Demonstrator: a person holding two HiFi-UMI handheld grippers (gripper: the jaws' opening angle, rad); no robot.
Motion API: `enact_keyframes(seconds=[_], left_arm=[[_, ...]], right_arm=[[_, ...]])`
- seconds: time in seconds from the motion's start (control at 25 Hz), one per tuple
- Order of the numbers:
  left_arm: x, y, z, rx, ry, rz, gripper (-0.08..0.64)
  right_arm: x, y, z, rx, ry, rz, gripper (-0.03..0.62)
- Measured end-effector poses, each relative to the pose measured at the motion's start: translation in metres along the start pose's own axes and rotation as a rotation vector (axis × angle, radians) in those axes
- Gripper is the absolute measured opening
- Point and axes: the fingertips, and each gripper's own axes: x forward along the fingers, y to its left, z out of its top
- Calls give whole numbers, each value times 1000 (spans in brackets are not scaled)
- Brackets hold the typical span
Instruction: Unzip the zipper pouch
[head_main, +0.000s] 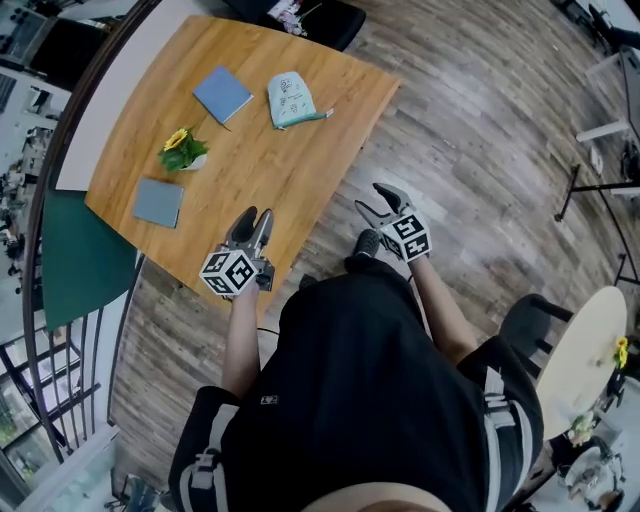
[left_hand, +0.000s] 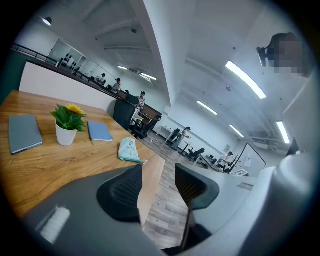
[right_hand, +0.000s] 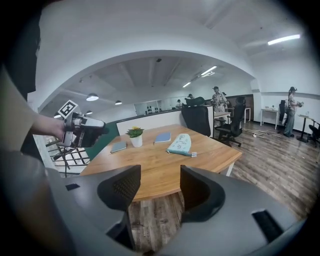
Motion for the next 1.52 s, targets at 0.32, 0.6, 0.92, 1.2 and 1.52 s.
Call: enact_keyframes(seconds=[0.32,0.6,0.92,1.2,1.52], left_arm=[[38,-21,-10,-42,-51,53,204],[62,-35,-12,-68,-66,78,204],[77,-32,-5,-46,-42,86,204],[98,-11,7,-57,-27,86,204],[132,24,26,-69,4,86,204]], right_arm=[[5,-46,10,-63,11,87,247],[8,-76,13,-80,27,120,247],[15,-82,8,-43,33,126,244],[27,-92,10,-45,60,116,244],[53,-116,36,-47,88,81,244]])
